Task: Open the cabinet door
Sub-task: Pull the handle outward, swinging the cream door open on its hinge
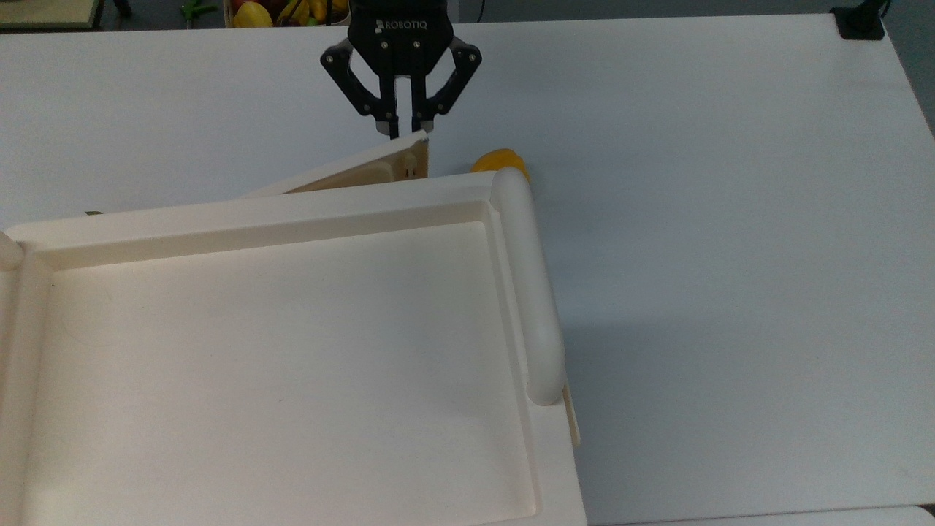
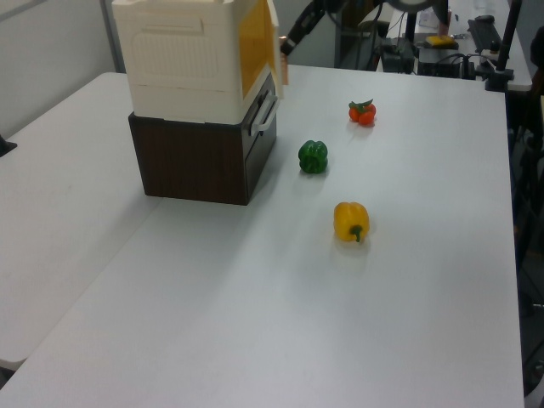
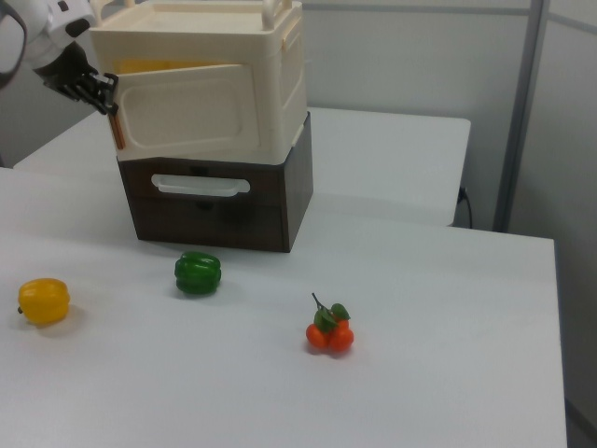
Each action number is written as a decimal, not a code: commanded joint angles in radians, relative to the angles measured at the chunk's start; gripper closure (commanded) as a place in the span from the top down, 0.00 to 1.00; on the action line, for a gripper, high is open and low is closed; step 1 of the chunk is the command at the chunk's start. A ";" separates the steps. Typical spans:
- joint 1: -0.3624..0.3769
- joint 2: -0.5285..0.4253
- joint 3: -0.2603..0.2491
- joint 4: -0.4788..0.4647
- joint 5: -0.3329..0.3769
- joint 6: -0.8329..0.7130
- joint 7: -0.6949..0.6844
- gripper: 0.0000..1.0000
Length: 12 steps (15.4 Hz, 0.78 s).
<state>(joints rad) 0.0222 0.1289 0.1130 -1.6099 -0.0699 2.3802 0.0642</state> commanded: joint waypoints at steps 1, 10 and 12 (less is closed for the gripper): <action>-0.065 -0.087 -0.006 -0.061 0.005 -0.230 -0.006 0.11; -0.130 -0.182 -0.099 -0.041 0.009 -0.616 -0.144 0.76; -0.130 -0.186 -0.139 -0.027 0.010 -0.666 -0.201 1.00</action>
<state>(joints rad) -0.1097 -0.0196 0.0302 -1.6279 -0.0696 1.7909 -0.0417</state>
